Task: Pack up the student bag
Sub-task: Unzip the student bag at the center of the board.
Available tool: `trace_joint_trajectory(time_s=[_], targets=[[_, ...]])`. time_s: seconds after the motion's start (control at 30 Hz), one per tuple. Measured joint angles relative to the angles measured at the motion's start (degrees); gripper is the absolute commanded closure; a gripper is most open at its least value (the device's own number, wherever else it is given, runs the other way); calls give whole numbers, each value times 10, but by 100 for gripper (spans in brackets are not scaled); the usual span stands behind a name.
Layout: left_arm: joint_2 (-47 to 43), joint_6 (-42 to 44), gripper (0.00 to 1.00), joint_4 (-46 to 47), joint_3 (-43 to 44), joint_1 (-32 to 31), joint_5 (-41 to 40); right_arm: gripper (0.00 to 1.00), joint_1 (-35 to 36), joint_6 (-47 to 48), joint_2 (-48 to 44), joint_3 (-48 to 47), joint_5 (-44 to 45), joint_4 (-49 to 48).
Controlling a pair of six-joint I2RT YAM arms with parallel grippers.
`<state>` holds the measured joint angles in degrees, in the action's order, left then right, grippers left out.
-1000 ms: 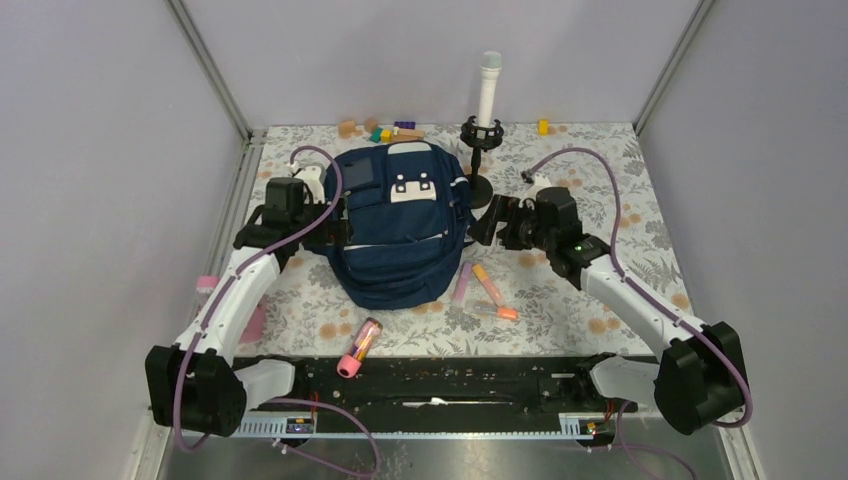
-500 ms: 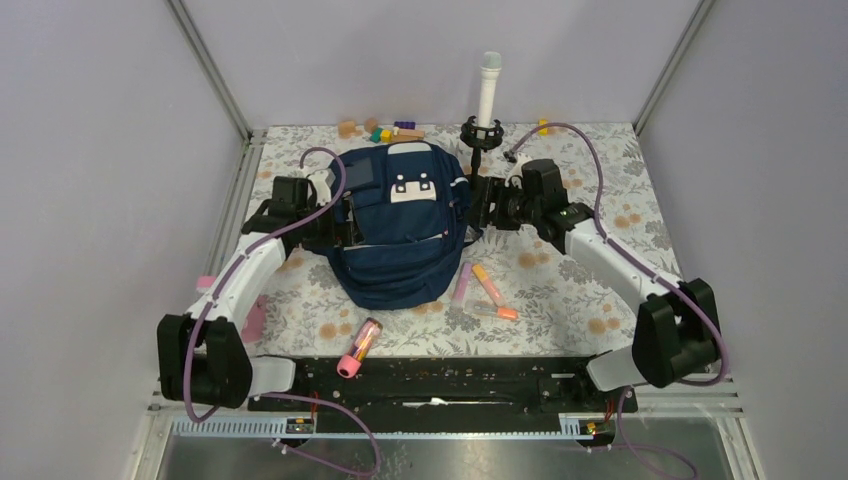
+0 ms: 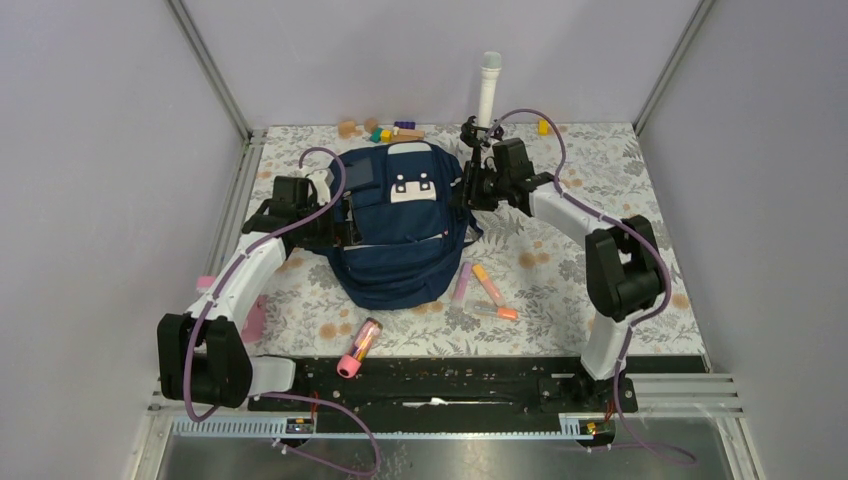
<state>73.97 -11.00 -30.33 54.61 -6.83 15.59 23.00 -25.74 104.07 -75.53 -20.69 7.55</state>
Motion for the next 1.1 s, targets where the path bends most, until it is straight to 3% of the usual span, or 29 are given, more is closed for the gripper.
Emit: trace_joint_trajectory(time_s=[0.37, 0.77, 1.1], targets=[[-2, 0, 9, -1, 0, 0, 0, 40, 6, -46, 64, -57, 62, 15], [-25, 0, 8, -5, 0, -6, 0, 38, 6, -214, 100, -36, 69, -101], [-31, 0, 8, -5, 0, -15, 0, 42, 6, -297, 92, 48, 108, -181]])
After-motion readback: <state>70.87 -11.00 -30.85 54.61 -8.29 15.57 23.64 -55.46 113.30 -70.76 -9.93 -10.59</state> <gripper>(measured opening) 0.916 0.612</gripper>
